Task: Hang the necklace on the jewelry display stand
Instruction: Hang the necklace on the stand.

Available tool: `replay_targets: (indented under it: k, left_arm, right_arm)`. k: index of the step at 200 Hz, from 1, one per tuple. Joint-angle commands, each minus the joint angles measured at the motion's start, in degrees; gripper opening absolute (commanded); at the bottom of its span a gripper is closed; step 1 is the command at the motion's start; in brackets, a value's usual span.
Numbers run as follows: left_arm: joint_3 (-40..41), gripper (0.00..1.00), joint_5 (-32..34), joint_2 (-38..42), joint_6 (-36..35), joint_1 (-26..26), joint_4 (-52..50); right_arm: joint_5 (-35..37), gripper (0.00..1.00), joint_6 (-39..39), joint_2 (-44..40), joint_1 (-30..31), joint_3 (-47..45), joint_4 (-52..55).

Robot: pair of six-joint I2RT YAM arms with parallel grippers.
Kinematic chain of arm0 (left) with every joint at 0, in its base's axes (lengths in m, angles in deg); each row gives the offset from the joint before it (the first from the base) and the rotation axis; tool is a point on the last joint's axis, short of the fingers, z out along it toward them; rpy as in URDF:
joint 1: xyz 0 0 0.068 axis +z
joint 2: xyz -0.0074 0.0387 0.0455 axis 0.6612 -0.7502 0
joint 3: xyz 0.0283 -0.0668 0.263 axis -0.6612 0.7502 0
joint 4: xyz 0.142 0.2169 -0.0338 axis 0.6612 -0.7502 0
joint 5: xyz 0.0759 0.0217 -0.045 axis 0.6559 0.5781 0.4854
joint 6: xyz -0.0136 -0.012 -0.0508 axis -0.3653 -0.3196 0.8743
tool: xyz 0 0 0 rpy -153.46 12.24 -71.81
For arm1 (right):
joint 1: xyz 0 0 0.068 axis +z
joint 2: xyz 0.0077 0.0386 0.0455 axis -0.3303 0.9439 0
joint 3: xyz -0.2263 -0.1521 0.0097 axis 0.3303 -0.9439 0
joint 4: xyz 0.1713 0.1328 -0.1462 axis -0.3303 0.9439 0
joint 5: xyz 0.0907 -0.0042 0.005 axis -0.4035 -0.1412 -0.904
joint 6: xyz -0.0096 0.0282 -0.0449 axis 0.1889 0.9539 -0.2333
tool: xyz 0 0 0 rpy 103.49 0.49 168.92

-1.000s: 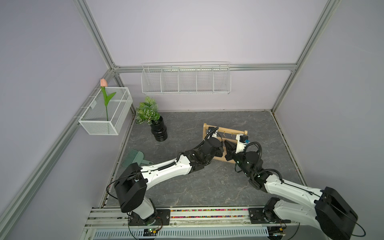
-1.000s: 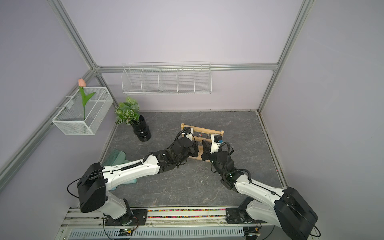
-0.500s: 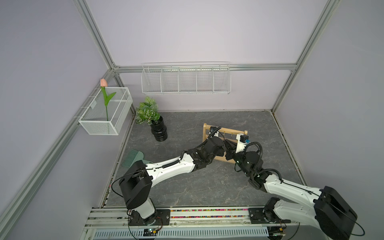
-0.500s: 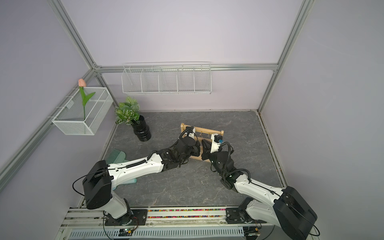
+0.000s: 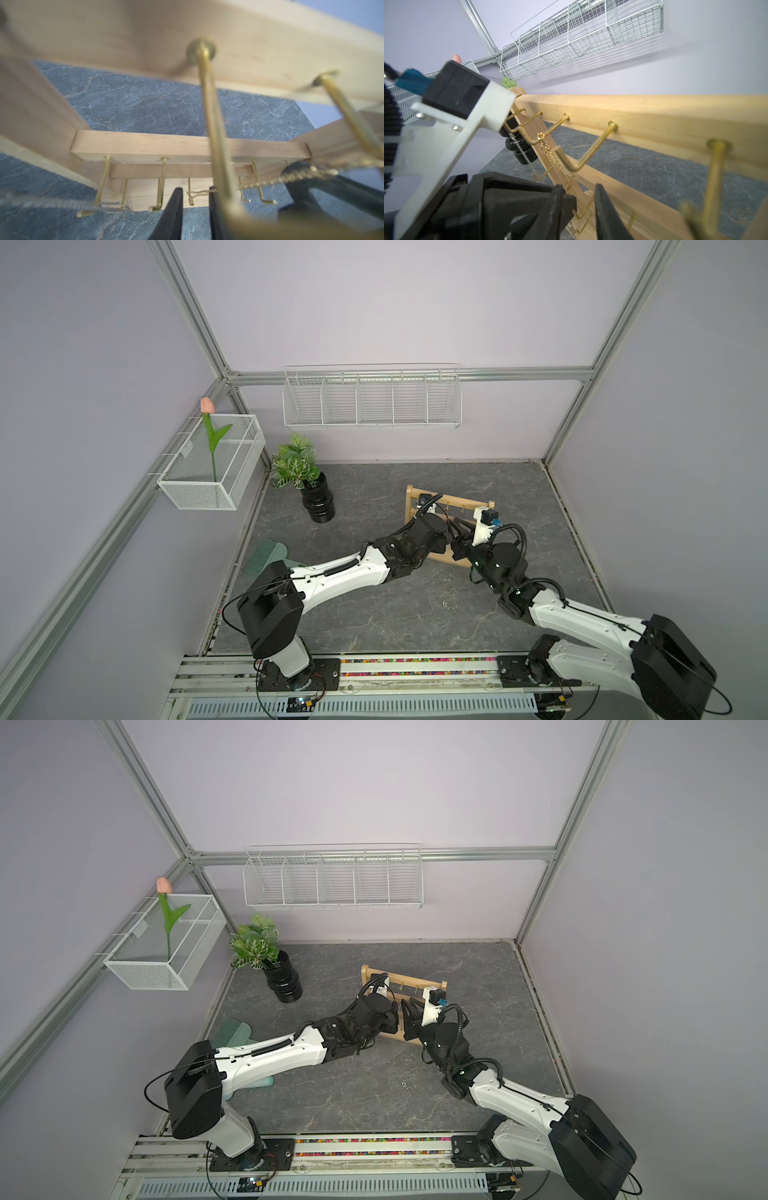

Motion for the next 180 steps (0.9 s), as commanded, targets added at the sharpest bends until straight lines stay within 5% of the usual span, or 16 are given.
replay_targets:
  k: [1, 116, 180]
  left_arm:
    - [0.2, 0.32, -0.7, 2.9, 0.7, -0.6, -0.2]
    - [1.4, 0.4, -0.4, 9.5, 2.7, -5.0, -6.2]
    - [9.3, 0.41, -4.0, 14.2, 6.5, -8.2, -15.6]
  right_arm:
    - [-0.1, 0.34, -0.2, -3.1, -0.3, -0.1, 1.5]
    - [0.4, 0.5, 1.0, -17.9, -0.3, 0.4, 24.0]
    - [-3.8, 0.52, 4.7, -20.8, -0.2, 8.9, 60.9]
